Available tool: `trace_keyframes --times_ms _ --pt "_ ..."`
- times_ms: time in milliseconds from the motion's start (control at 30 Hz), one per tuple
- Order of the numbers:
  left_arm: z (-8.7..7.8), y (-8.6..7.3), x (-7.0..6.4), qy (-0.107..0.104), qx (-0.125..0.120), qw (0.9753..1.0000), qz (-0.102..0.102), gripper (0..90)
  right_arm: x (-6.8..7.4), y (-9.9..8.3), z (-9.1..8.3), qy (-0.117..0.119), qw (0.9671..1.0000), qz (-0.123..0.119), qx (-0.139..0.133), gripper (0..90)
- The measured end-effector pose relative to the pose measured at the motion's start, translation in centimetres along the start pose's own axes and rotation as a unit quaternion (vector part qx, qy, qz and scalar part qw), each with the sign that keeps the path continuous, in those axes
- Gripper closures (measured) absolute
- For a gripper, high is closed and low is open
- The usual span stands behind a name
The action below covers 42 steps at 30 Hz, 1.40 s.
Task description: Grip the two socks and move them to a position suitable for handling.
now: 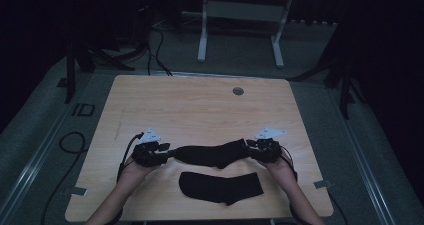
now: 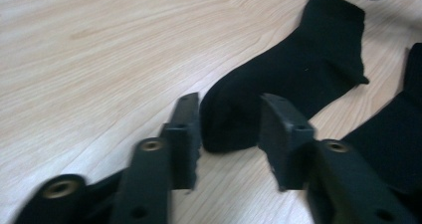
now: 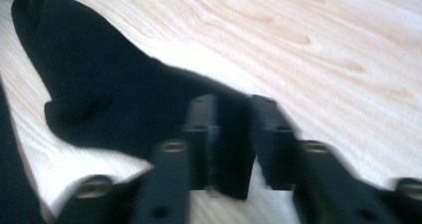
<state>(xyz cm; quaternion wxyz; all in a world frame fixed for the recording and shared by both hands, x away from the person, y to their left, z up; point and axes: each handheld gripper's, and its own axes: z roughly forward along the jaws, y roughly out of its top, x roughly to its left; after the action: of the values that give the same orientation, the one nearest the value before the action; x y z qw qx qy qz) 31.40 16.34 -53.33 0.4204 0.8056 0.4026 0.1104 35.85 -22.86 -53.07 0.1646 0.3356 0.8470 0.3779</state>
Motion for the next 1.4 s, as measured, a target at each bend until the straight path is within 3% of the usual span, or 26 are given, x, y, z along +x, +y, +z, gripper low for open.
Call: trace_keyframes --times_ms 33,100,200,267,567,967,1100,1300,1367,1400 --pt "0.2 0.0 -0.2 0.001 -0.001 1.0 0.004 75.2 0.1 0.2 0.1 -0.006 1.0 -0.004 -0.003 88.7" --pt "0.9 0.1 -0.6 0.003 0.004 1.0 0.006 85.5 0.2 0.7 0.4 -0.006 1.0 -0.003 -0.007 89.8" --pt "2.2 0.1 -0.9 -0.006 0.019 0.9998 0.008 89.6 0.2 1.2 1.1 -0.004 0.9999 -0.008 -0.004 89.8" --pt "3.1 0.1 -1.2 -0.002 0.033 0.9993 0.018 89.6 0.4 1.3 1.7 -0.005 0.9999 -0.015 0.003 89.8" --pt "5.3 0.1 -0.4 0.003 0.058 0.9982 0.013 89.6 0.6 -0.3 3.3 -0.012 0.9982 -0.034 0.048 85.5" --pt "6.7 1.2 -0.6 -0.003 0.056 0.9983 0.014 89.6 -0.6 -2.8 1.2 -0.009 0.9994 -0.005 0.033 83.3" --pt "6.7 1.1 -0.9 -0.006 0.059 0.9981 0.02 89.5 -1.0 -3.1 1.0 -0.006 0.9995 0.002 0.03 83.1" --pt "6.6 1.0 -0.7 -0.015 0.057 0.9982 0.011 88.8 -0.8 -2.4 1.2 -0.01 0.9995 -0.001 0.031 78.5" --pt "6.5 1.0 -0.6 -0.019 0.055 0.9983 0.01 80.4 -0.8 -2.2 0.9 -0.008 0.9996 0.002 0.025 75.9" --pt "6.0 0.9 -0.4 -0.043 0.035 0.9985 -0.006 75.0 -0.8 -2.1 0.7 -0.008 0.9997 0.004 0.021 74.6"
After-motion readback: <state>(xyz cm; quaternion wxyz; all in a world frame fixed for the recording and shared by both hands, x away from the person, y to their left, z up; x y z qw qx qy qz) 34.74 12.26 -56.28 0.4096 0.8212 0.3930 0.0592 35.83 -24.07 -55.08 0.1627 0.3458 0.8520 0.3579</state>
